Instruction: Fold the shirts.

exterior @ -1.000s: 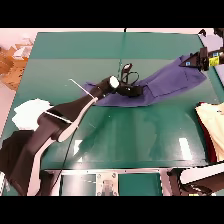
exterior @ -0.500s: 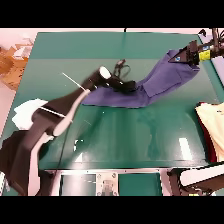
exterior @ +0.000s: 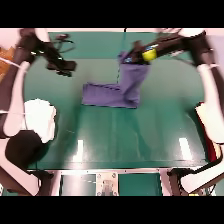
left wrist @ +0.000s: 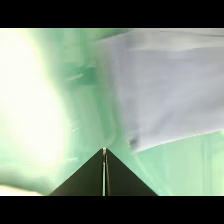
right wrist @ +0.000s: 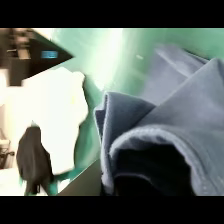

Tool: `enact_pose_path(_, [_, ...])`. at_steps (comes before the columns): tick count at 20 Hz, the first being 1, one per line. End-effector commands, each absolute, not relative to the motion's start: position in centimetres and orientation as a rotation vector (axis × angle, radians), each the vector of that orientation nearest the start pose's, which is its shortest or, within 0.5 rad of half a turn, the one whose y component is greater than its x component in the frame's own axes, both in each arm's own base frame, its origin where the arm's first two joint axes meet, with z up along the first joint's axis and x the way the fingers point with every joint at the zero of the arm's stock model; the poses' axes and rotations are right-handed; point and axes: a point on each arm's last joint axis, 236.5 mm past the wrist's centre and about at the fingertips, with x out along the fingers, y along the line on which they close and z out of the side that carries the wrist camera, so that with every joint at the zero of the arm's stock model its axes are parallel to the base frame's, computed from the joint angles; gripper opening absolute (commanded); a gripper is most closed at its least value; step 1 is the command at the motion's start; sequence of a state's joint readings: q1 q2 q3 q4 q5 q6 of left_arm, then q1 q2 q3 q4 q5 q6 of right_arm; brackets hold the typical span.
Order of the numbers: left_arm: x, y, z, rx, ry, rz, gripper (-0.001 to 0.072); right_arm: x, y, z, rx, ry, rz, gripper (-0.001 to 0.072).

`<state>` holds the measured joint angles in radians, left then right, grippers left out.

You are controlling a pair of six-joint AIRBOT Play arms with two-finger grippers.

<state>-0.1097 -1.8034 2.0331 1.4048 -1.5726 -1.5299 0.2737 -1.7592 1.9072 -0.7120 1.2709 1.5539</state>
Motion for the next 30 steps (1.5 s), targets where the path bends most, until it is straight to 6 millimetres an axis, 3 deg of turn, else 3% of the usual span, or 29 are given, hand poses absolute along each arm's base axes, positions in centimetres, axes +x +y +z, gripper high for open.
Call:
enact_pose_path(1, [47.4, -3.1, 7.1, -0.009, 1.371, -0.123, 0.0021, 46.3, 43.3, 7.6, 0.566, 1.054, 0.825, 0.0124])
enact_pose_path(2, [47.1, -2.7, 7.0, 0.001, 1.383, -0.128, 0.0021, 45.4, 46.6, 4.4, 0.560, 1.062, 0.826, 0.0441])
enact_pose_path(3, [46.7, -2.6, 6.9, 0.021, 1.398, -0.143, 0.0021, 44.2, 48.5, 1.9, 0.545, 1.095, 0.831, 0.0568])
enact_pose_path(4, [46.5, -2.6, 6.9, 0.042, 1.404, -0.162, 0.0021, 43.1, 49.1, 0.0, 0.528, 1.140, 0.835, 0.0568])
enact_pose_path(6, [46.7, -2.6, 6.9, 0.048, 1.397, -0.167, 0.0021, 43.0, 47.3, -0.8, 0.527, 1.218, 0.819, 0.0567])
enact_pose_path(8, [46.8, -2.6, 6.9, 0.047, 1.391, -0.168, 0.0021, 44.6, 42.7, 0.7, 0.557, 1.272, 0.781, 0.0566])
enact_pose_path(11, [47.0, -2.6, 7.0, 0.047, 1.386, -0.167, 0.0021, 47.8, 33.3, 3.4, 0.611, 1.305, 0.704, 0.0565])
enact_pose_path(13, [46.9, -2.6, 6.9, 0.047, 1.387, -0.167, 0.0021, 49.6, 26.0, 4.2, 0.655, 1.324, 0.627, 0.0565])
enact_pose_path(15, [46.9, -2.6, 7.0, 0.046, 1.386, -0.166, 0.0021, 50.7, 18.9, 2.9, 0.688, 1.363, 0.488, 0.0565])
enact_pose_path(16, [46.9, -2.6, 6.9, 0.046, 1.387, -0.167, 0.0021, 50.8, 16.3, 1.9, 0.702, 1.380, 0.433, 0.0565])
enact_pose_path(18, [46.9, -2.6, 6.9, 0.046, 1.387, -0.166, 0.0021, 50.1, 13.5, -0.6, 0.738, 1.424, 0.373, 0.0566])
enact_pose_path(21, [46.9, -2.6, 7.0, 0.046, 1.387, -0.167, 0.0021, 48.5, 13.8, -5.1, 0.758, 1.477, 0.333, 0.0567])
enact_pose_path(25, [46.9, -2.6, 6.9, 0.046, 1.387, -0.167, 0.0021, 46.8, 17.1, -9.7, 0.743, 1.491, 0.306, 0.0567])
enact_pose_path(27, [46.9, -2.6, 6.9, 0.046, 1.387, -0.167, 0.0021, 46.8, 19.5, -10.3, 0.735, 1.466, 0.316, 0.0567])
enact_pose_path(29, [46.9, -2.6, 6.9, 0.046, 1.389, -0.167, 0.0021, 47.5, 22.4, -9.3, 0.764, 1.411, 0.376, 0.0565])
enact_pose_path(30, [46.8, -2.6, 6.9, 0.046, 1.391, -0.168, 0.0021, 47.8, 23.8, -8.4, 0.794, 1.386, 0.415, 0.0519])
